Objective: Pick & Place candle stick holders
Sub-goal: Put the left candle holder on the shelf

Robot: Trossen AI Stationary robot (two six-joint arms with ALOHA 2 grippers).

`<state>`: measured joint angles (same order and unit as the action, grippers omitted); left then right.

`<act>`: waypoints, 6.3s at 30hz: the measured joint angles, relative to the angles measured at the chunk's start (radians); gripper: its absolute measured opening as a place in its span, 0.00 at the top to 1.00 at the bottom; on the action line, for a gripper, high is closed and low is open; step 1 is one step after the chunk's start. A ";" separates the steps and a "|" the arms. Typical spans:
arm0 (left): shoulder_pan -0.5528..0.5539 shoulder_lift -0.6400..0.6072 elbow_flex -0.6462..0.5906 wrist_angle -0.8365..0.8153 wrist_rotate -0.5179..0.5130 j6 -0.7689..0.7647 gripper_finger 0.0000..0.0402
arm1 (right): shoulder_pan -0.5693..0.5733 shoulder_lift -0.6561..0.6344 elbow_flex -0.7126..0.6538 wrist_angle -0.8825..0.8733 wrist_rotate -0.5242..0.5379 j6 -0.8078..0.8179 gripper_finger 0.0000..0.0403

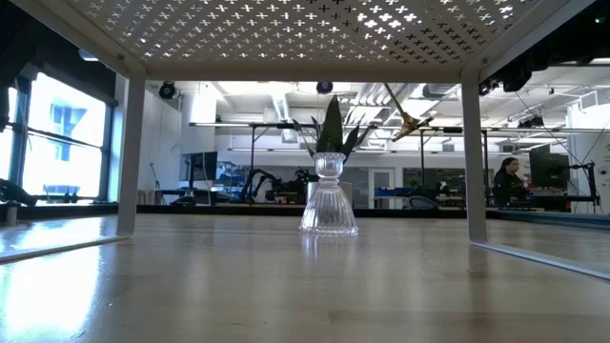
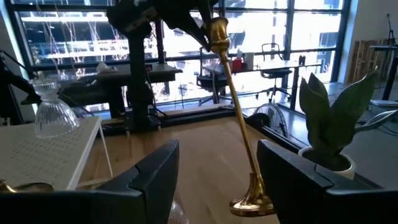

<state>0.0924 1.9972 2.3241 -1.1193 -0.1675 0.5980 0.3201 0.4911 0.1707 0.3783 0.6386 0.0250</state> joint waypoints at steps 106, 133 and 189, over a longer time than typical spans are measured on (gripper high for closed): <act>-0.187 -0.071 0.000 0.025 -0.533 -0.026 0.54 | -0.309 0.547 0.351 -0.173 -0.236 0.110 0.98; -0.427 -0.346 -0.018 -0.455 -0.195 -0.640 0.54 | -0.081 0.039 0.353 -0.297 -0.188 0.039 0.96; -0.427 -0.344 -0.017 -0.452 -0.004 -0.781 0.54 | 0.448 0.678 0.352 0.286 -0.263 0.151 0.98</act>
<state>-0.3344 1.6531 2.3074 -1.5711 -0.1711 -0.1830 0.7684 1.1691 0.5224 0.6645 0.3759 0.1758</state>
